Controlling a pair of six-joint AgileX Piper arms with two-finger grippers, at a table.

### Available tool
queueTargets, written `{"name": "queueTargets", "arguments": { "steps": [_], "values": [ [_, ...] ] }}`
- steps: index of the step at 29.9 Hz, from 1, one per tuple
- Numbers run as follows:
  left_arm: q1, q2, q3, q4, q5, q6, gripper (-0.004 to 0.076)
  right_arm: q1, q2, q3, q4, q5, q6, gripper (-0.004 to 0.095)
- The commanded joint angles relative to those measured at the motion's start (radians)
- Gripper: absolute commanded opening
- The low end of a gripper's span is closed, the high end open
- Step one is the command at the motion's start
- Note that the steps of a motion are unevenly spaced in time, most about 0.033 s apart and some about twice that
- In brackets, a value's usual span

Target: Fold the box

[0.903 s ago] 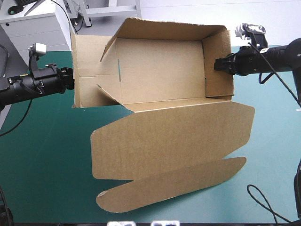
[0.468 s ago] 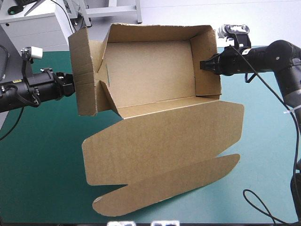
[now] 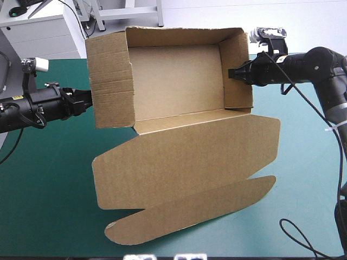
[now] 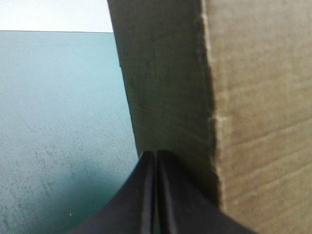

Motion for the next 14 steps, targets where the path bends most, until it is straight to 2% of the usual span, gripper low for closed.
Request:
{"name": "queueTargets", "arguments": {
  "steps": [1, 5, 14],
  "values": [
    [-0.01, -0.026, -0.031, -0.075, 0.052, -0.017, -0.0008, 0.038, -0.042, -0.03, 0.057, -0.101, 0.025, -0.0013],
    [-0.018, -0.026, -0.031, -0.071, 0.052, -0.012, -0.0008, 0.067, -0.042, -0.03, 0.048, -0.135, 0.026, -0.0012],
    [-0.02, -0.028, -0.031, -0.09, 0.052, -0.007, 0.0004, 0.131, -0.026, -0.03, -0.097, -0.161, 0.102, -0.0011]
  ]
}}
